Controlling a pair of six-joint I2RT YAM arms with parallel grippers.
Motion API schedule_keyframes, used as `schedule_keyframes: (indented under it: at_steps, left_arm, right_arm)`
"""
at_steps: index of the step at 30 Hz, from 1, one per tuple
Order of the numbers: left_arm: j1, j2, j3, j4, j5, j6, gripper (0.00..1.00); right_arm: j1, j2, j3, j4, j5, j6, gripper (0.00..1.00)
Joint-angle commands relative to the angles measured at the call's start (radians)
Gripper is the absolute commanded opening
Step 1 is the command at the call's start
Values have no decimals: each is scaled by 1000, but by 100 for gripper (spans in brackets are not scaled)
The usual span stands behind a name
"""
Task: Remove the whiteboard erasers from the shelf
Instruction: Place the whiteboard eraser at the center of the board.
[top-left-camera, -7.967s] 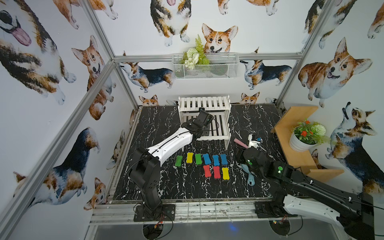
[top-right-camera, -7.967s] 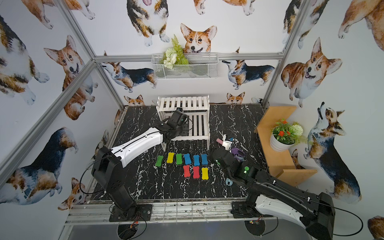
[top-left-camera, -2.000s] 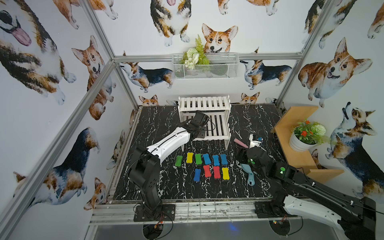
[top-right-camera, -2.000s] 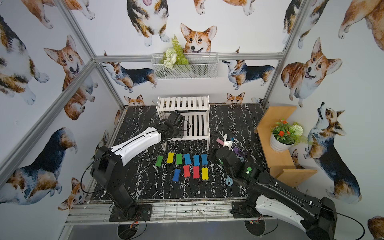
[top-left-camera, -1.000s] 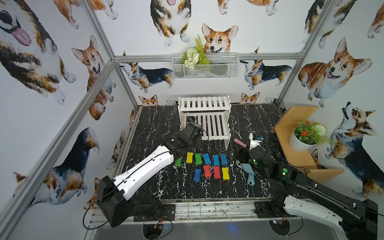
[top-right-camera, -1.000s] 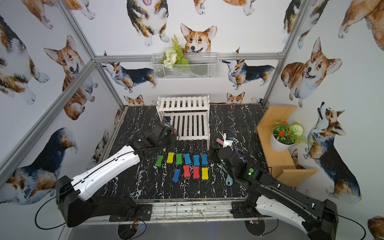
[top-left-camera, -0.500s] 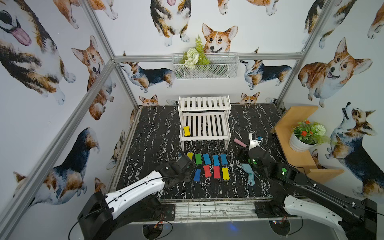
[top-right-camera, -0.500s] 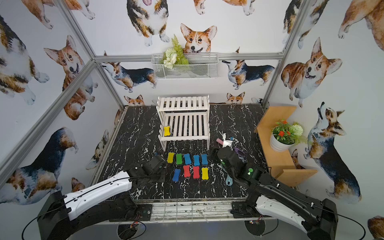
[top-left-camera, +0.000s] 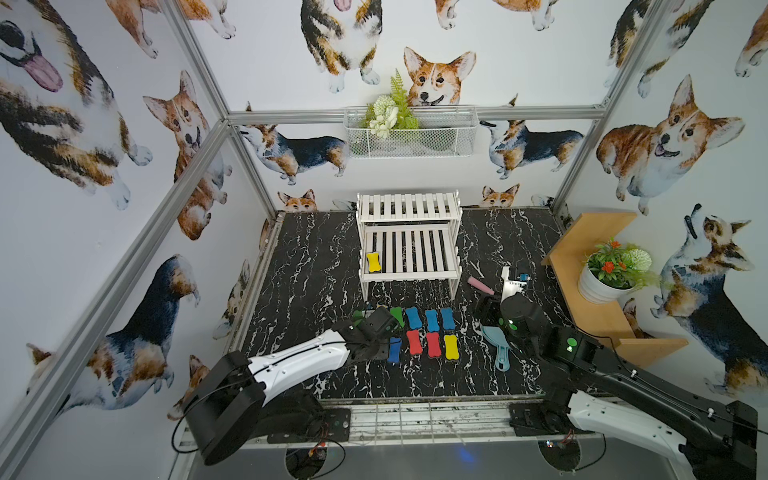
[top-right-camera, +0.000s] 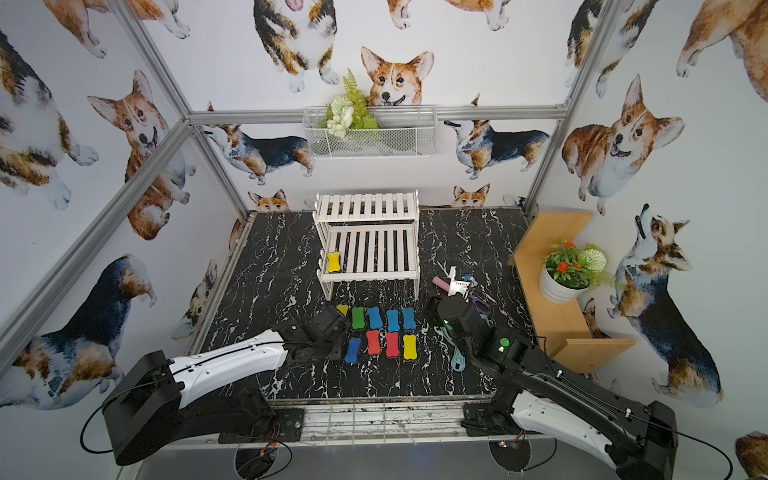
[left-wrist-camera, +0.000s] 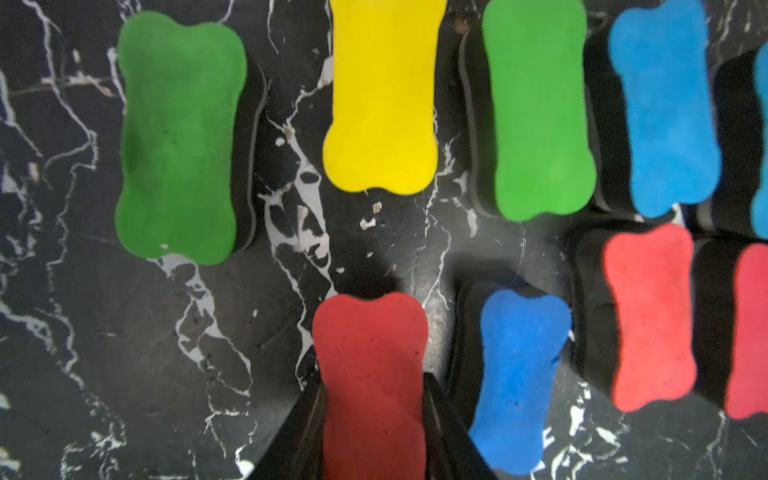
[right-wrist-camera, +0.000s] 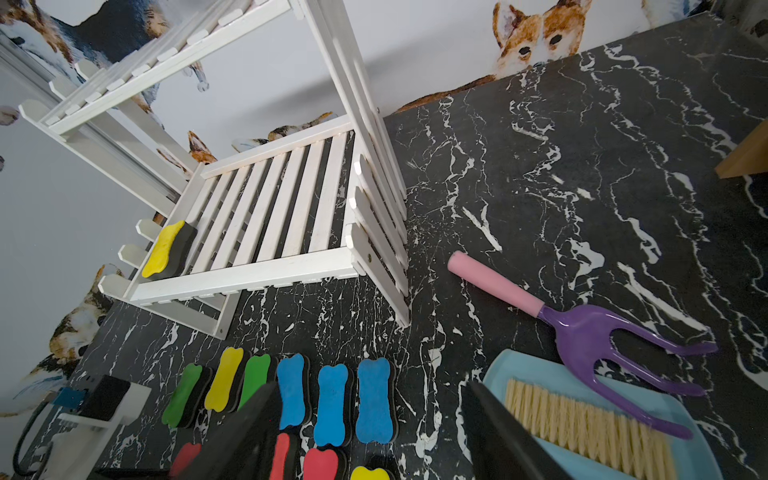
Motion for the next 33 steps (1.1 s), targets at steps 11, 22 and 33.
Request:
schedule_keyframes:
  at_steps: [11, 22, 33]
  left_arm:
    - [1, -17, 48, -10, 7, 17, 49]
    - [83, -84, 259, -124, 47, 150, 63]
    - [312, 120, 663, -179, 96, 380, 63]
  right_arm:
    - [1, -21, 2, 4, 37, 10, 75]
    - [1, -11, 0, 35, 10, 14, 75]
    - [0, -15, 17, 23, 16, 14, 75]
